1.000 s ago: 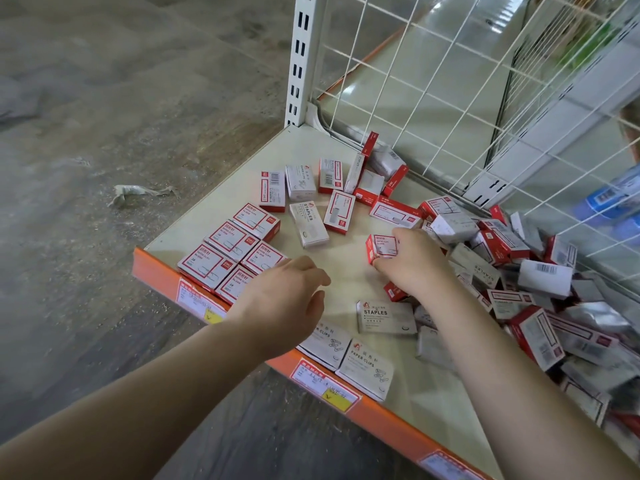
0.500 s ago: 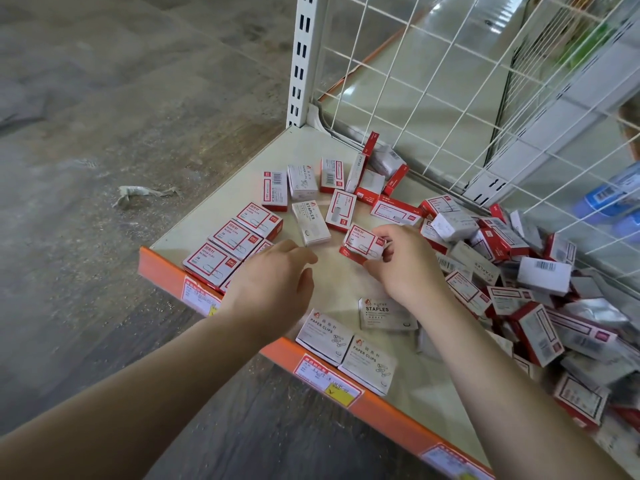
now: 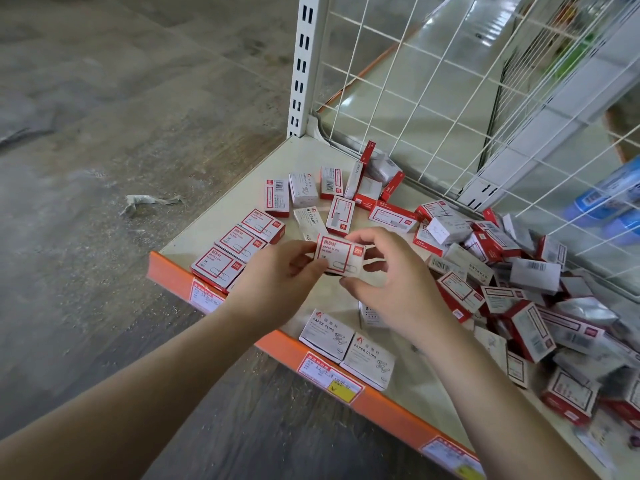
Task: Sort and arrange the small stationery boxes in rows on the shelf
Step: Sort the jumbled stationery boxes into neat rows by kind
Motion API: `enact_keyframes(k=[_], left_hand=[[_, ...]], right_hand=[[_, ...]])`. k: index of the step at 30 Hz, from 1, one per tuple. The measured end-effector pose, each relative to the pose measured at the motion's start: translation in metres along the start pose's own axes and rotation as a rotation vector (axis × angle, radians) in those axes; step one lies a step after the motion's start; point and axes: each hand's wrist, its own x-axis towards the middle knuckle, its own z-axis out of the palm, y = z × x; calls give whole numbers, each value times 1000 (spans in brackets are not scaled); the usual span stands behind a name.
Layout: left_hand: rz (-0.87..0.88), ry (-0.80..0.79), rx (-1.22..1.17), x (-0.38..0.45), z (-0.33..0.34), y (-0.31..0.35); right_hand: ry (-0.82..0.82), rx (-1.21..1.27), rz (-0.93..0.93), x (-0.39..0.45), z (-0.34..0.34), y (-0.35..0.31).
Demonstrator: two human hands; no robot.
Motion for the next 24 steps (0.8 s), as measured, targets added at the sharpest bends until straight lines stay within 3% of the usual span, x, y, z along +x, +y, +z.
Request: enact_keyframes(k=[17,24], left_hand=[[-44,-25,20,-5,-5,-7],[-37,59,217,1,-12,-22]], right_hand=[[-18,27,44,-12,4,-5],[46,47,119,-6,10,5]])
